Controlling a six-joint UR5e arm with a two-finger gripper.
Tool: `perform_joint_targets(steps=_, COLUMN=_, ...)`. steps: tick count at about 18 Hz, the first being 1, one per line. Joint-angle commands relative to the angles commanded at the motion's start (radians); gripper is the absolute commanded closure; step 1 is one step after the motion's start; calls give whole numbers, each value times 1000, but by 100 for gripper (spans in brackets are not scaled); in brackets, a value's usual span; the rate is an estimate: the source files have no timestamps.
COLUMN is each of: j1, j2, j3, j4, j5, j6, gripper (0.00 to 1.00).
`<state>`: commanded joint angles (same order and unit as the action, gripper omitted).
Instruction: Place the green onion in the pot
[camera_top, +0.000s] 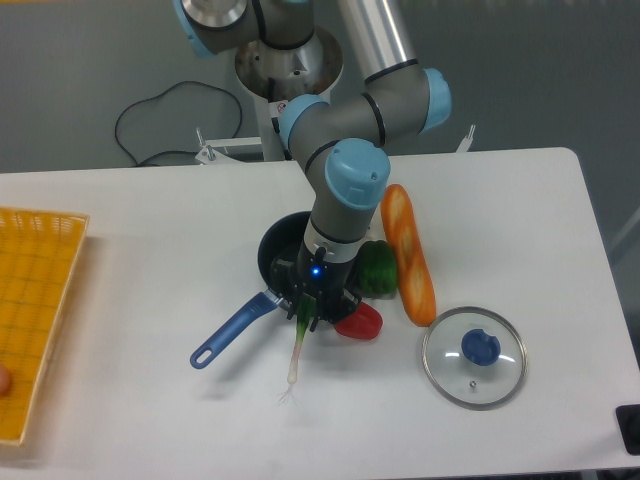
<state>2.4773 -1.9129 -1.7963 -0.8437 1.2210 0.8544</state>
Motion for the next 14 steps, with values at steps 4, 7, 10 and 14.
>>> perform_joint_targets(steps=4, j1=11, j2=5, j3=-2, j4=-2, j5=-2, j6=0, gripper=52)
perform_joint_targets(steps=7, j1=14, j2=6, j3=-2, j4=-2, j5=-3, j6=0, gripper=51)
perform_joint_targets(steps=10, j1=28, j2=12, j3=0, j4=-5, j5=-5, j6=5, gripper=37)
perform_joint_targets(steps=14, j1=61, j2=37, j3=0, j4=-9, j5=-3, j6=40, gripper=11)
